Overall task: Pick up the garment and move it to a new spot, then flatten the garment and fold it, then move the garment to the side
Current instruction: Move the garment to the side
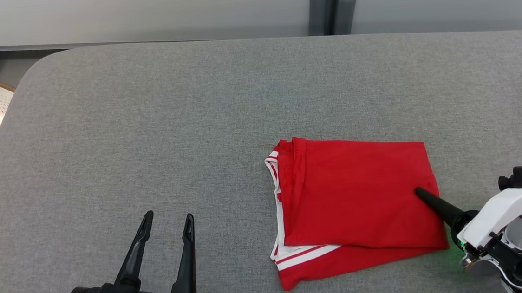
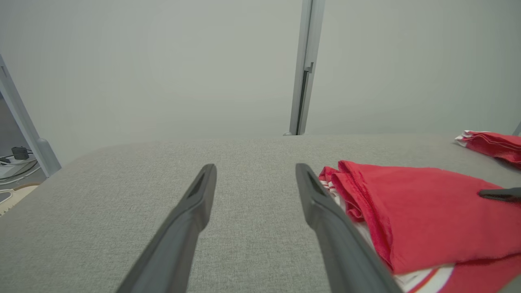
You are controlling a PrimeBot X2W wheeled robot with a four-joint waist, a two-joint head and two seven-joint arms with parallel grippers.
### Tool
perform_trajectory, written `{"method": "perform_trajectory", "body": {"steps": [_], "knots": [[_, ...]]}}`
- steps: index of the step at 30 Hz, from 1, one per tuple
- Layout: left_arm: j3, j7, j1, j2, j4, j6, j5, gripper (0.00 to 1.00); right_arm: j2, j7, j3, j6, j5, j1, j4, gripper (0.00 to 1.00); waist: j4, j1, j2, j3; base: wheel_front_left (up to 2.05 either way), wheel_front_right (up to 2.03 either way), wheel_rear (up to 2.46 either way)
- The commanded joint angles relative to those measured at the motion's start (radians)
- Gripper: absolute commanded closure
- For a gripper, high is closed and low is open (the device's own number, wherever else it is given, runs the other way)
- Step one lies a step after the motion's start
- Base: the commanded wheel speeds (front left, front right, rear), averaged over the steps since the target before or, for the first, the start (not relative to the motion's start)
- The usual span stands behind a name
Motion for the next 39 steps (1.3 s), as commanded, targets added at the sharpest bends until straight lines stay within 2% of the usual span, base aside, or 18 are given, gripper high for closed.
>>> {"method": "perform_trajectory", "body": {"steps": [1,8,19,28,33,39], "knots": [[0.001,-0.001,-0.019,0.003,-0.006,0.003,0.001,0.0,-0.011,-0.01,-0.003,0.0,0.007,-0.002,-0.007,1.0,-0.003,0.0,0.0,0.002,0.0,0.0,0.0],[0.005,-0.001,-0.019,0.003,-0.031,-0.002,-0.001,0.0,-0.091,-0.07,-0.007,0.0,-0.021,-0.03,-0.067,1.0,-0.045,0.0,0.0,0.033,0.0,0.0,0.0],[0.026,-0.001,-0.104,0.003,-0.09,-0.045,0.021,0.0,-0.295,-0.014,-0.049,0.0,-0.129,-0.251,-0.103,1.0,-0.156,0.0,0.0,0.205,0.0,0.0,0.0],[0.03,-0.001,-0.168,0.016,-0.142,-0.078,0.055,0.0,-0.427,-0.007,-0.197,0.0,-0.16,-0.339,-0.112,1.0,-0.208,0.0,0.0,0.317,0.0,0.0,0.0],[0.021,-0.001,-0.181,0.035,-0.165,-0.086,0.059,0.0,-0.48,-0.028,-0.297,0.0,-0.173,-0.339,-0.105,1.0,-0.225,0.0,0.0,0.357,0.0,0.0,0.0],[0.012,-0.001,-0.19,0.053,-0.18,-0.088,0.054,0.0,-0.507,-0.042,-0.367,0.0,-0.206,-0.345,-0.073,1.0,-0.236,0.0,0.0,0.397,0.0,0.0,0.0]]}}
